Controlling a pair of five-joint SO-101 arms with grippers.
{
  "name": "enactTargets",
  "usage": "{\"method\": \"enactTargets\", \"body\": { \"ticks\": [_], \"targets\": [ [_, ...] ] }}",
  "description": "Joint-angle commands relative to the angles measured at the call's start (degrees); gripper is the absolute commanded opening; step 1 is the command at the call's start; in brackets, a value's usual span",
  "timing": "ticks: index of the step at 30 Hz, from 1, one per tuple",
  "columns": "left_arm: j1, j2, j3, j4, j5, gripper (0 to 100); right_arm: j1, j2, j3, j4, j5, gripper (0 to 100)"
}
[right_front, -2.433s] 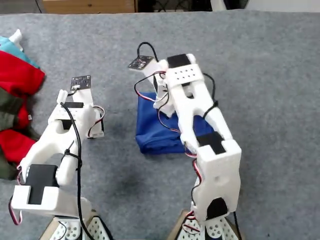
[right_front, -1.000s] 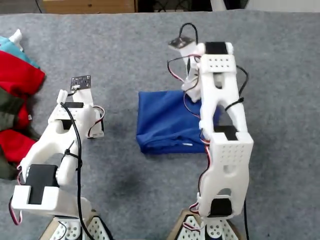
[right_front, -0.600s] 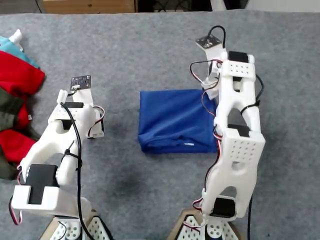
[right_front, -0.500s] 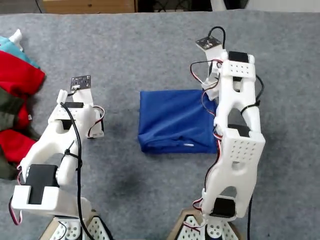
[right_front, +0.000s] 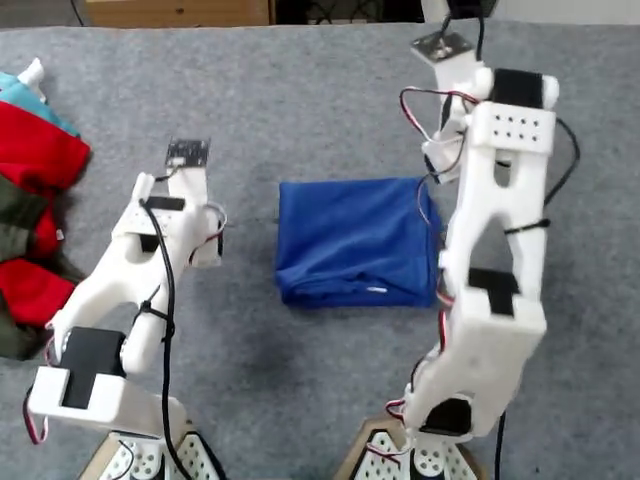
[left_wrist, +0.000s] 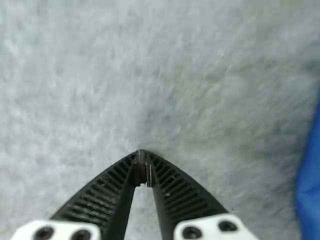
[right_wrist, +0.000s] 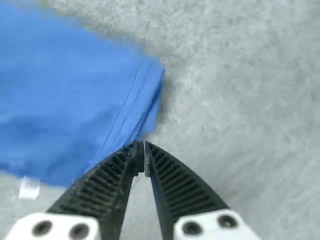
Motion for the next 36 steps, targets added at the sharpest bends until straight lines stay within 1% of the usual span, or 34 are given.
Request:
{"method": "enactTargets", "body": {
  "ticks": [1, 4, 6, 9, 11, 13, 16, 20, 25, 27, 31, 34, 36],
  "targets": [
    [1.89, -1.23, -8.22, 2.46, -0.35, 3, -4.66, -12.53, 16.31, -0.79, -0.26, 1.5],
    [1.45, -1.14, -9.27, 2.55, -0.35, 3, -10.29, -19.21, 30.9, -6.77, -0.7, 1.5],
    [1.01, -0.88, -6.37, 1.14, -0.35, 3, -13.98, -22.29, 39.69, -12.04, -0.79, 1.5],
    [0.57, 0.97, 0.4, -5.27, -0.35, 3, -18.29, -24.66, 50.95, -19.25, -0.79, 1.5],
    [-0.4, 1.23, 4.09, -7.82, -0.26, 3, -18.73, -25.19, 56.48, -22.07, -0.44, 1.5],
    [-1.36, 0.35, 4.0, -7.56, -0.26, 3, -18.2, -25.19, 60.88, -24.35, -0.44, 1.5],
    [-1.45, -0.18, 4.26, -8.09, -0.26, 3, -17.67, -25.19, 65.54, -25.14, -0.18, 1.5],
    [-1.63, -0.18, 4.26, -8.09, -0.26, 3, -17.85, -25.19, 70.73, -25.41, 4.22, 1.5],
    [-1.63, -0.18, 4.26, -8.09, -0.26, 3, -15.91, -25.71, 72.22, -25.41, 8.26, 1.5],
    [-1.71, -0.18, 4.26, -8.09, -0.26, 3, -13.98, -26.24, 69.67, -23.56, 8.53, 1.5],
    [-1.54, -0.18, 4.26, -8.09, -0.26, 3, -11.08, -30.02, 61.93, -14.86, 10.81, 1.5],
    [-1.45, -0.18, 4.26, -8.09, -0.26, 3, -11.08, -34.07, 56.04, -11.34, 10.55, 1.5],
    [-1.45, -0.18, 4.26, -8.09, -0.26, 3, -12.48, -35.82, 53.32, -11.34, 10.11, 1.5]
  ]
}}
